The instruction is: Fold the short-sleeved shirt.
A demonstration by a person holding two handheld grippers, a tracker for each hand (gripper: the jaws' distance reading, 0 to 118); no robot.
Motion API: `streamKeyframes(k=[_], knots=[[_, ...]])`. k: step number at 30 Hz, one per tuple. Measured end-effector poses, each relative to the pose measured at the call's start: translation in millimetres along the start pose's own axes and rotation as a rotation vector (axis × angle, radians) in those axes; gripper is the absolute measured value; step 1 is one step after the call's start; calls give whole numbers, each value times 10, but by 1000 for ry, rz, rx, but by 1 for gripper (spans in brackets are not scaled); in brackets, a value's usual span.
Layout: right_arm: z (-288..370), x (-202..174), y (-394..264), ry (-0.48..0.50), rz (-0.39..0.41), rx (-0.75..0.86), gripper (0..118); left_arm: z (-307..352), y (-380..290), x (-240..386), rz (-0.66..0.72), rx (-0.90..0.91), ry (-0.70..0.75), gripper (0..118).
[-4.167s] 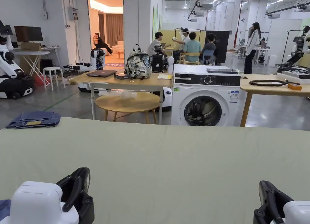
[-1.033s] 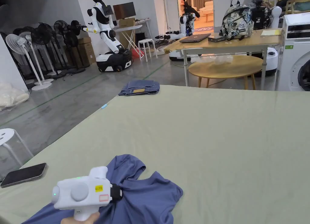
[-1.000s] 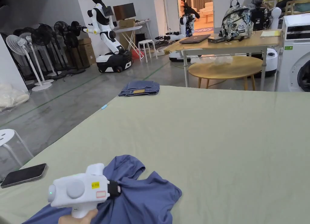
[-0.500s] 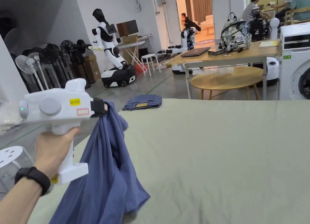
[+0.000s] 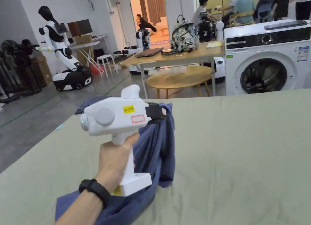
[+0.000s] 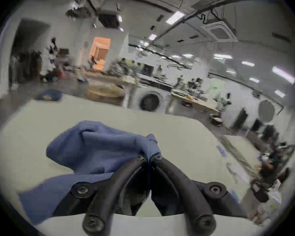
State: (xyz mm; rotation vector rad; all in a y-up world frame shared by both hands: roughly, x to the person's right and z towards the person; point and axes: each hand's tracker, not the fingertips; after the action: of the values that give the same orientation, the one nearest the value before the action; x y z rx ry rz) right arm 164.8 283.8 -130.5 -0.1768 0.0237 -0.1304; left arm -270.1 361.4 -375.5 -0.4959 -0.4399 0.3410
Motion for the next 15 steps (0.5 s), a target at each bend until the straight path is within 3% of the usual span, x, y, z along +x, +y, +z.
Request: streamKeyframes(k=[2,7,12,15], knots=[[60,92,-3,-30,8,-1,0,-360,-449,199,36,-78,-62,0],[211,319,-20,-84,17,-24,0,-995,-1745,972,-30,-331,-183,0],[358,437,-79,-117,47,-67,0,-1042,-2765,1729,53,-452,-422,0],[421,483,-115,-122,54,-88,0,-1056,-3192,2215,1,-531,-453,0]])
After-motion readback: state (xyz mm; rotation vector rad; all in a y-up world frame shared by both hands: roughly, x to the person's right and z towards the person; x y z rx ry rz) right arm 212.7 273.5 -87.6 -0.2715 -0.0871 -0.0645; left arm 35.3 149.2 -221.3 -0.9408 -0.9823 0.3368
